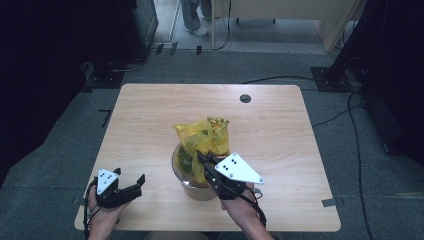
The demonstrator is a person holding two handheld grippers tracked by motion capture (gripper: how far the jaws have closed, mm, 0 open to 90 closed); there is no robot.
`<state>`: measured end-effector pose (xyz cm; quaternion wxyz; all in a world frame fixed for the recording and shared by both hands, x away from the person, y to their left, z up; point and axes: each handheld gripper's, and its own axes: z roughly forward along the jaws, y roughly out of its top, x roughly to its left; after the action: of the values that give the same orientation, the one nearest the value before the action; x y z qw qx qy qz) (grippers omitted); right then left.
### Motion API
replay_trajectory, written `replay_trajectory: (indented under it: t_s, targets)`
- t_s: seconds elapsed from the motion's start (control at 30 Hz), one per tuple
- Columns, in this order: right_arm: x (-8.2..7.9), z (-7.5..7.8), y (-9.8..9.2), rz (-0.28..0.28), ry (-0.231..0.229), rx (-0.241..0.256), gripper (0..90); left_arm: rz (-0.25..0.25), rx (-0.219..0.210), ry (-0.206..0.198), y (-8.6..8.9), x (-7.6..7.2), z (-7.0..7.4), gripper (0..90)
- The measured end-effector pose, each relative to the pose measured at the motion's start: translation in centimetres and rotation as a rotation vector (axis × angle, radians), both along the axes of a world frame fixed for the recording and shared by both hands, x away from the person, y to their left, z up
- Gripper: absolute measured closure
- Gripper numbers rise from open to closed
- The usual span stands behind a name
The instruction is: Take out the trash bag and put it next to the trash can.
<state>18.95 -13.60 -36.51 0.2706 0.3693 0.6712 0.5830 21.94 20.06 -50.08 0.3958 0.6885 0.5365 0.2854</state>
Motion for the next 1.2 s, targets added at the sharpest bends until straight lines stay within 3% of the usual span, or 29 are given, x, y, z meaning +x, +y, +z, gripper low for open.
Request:
replay_trajectory:
  t_s: [0.2,0.33,0.47,0.83,1.2]
  targets:
    - [-0.2,0.5,-0.2,-0.008,-0.020,0.009,87.0,0.027,0.072,0.121,0.5,0.9,-2.2,9.5]
    - [-0.2,0.8,-0.5,-0.012,-0.025,0.014,87.0,0.019,0.093,0.141,0.3,1.0,-2.6,9.5]
    - [-0.2,1.4,-0.9,-0.023,-0.041,0.028,87.0,0.021,0.081,0.165,0.3,1.2,-2.6,9.6]
    - [-0.1,3.1,-2.4,-0.081,-0.094,0.046,87.0,0.030,0.078,0.167,0.3,1.2,-2.6,9.6]
    - [0.6,4.0,-6.8,-0.230,-0.124,0.080,87.0,0.030,0.077,0.167,0.3,1.2,-2.6,9.7]
